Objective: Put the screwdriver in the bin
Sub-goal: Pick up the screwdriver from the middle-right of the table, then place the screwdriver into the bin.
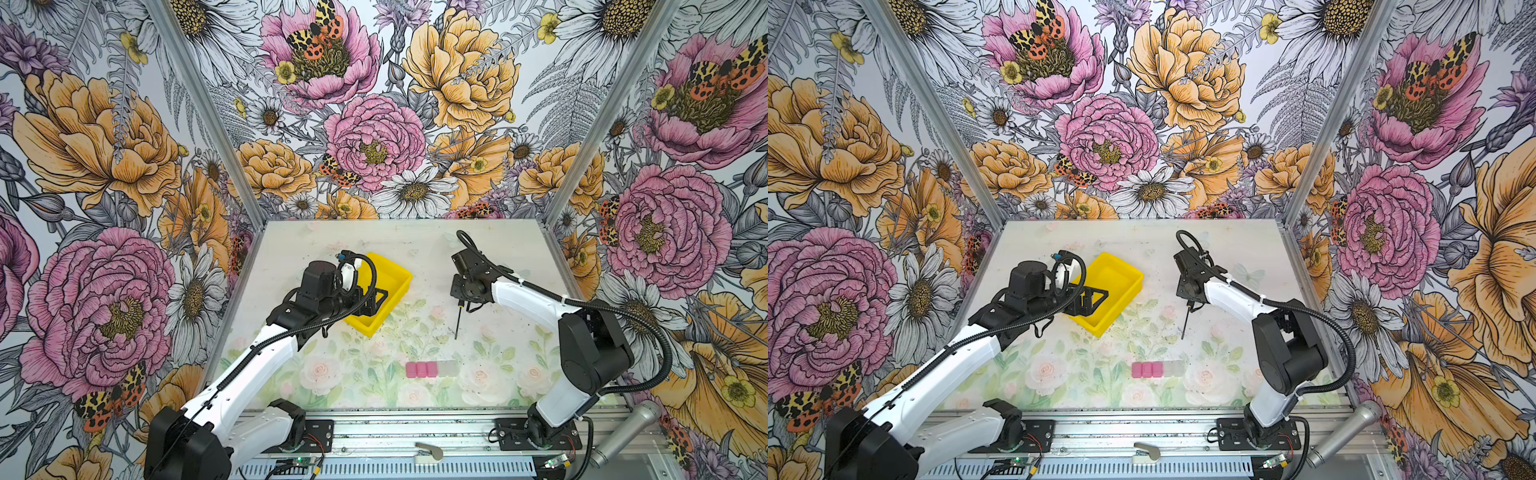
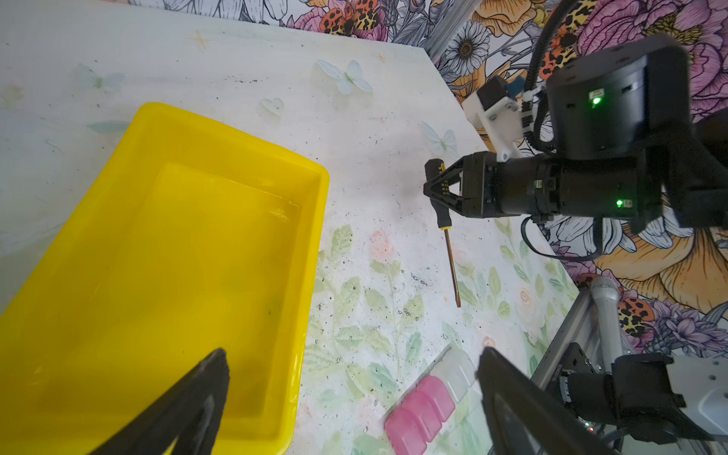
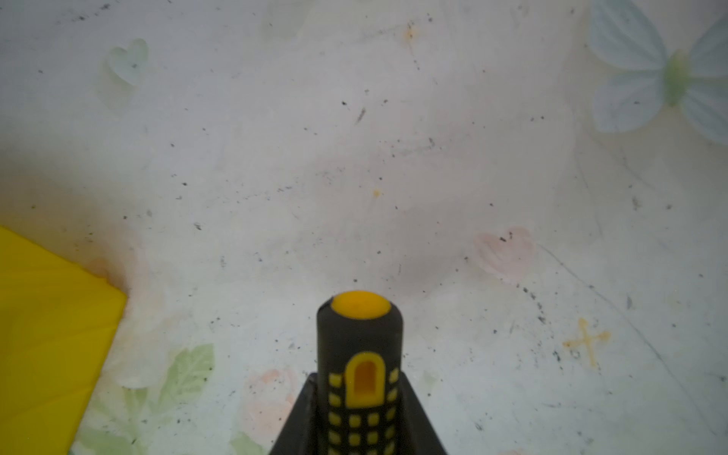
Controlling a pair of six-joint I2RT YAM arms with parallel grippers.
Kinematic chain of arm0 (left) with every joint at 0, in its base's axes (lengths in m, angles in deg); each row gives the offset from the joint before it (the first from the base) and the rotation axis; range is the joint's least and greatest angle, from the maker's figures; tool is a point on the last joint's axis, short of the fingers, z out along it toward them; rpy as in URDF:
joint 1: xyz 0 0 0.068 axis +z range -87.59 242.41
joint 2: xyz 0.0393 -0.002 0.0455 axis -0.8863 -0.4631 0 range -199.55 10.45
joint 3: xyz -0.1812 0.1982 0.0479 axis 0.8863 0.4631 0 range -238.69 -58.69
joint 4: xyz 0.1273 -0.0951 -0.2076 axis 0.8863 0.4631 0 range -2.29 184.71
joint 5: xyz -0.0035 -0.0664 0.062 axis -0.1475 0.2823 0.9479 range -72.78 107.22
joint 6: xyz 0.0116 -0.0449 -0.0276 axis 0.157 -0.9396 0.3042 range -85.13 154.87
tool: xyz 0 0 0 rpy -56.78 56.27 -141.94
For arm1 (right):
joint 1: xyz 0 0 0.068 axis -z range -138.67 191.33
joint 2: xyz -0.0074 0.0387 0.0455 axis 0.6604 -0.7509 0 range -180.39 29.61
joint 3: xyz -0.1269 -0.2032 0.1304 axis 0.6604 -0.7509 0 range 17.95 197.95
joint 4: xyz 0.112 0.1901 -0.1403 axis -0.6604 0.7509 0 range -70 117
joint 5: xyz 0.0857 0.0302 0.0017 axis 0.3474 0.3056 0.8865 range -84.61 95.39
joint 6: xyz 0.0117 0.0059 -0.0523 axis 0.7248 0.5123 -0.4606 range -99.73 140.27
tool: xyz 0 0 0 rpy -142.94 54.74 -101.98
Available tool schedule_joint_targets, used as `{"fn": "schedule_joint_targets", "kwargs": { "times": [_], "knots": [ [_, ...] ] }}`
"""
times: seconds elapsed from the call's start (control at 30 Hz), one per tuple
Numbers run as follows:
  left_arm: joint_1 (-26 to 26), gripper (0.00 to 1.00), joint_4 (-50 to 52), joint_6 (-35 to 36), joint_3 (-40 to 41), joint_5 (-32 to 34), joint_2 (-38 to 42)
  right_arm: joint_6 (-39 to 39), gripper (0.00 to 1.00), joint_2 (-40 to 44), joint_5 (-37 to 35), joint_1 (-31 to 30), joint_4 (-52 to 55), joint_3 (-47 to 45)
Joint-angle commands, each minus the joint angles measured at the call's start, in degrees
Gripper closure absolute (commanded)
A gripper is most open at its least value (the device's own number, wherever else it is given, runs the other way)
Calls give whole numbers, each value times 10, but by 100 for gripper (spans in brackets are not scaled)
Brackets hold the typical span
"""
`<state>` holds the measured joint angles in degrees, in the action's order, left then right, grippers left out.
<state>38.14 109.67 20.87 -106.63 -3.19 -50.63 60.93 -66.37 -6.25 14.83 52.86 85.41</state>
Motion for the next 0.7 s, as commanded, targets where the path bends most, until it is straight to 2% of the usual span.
{"fn": "schedule_joint_targets", "kwargs": {
  "times": [0.0, 0.4, 0.67],
  "knots": [
    [-4, 1, 10, 24, 10, -19, 19, -14, 100, 22, 6, -21, 17, 55],
    [20, 1, 20, 14, 41, 7, 78, 9, 100, -53, 69, -69, 33, 242],
    [21, 1, 35, -2, 57, 92, 113, 56, 100, -130, 99, -86, 31, 337]
  ]
}}
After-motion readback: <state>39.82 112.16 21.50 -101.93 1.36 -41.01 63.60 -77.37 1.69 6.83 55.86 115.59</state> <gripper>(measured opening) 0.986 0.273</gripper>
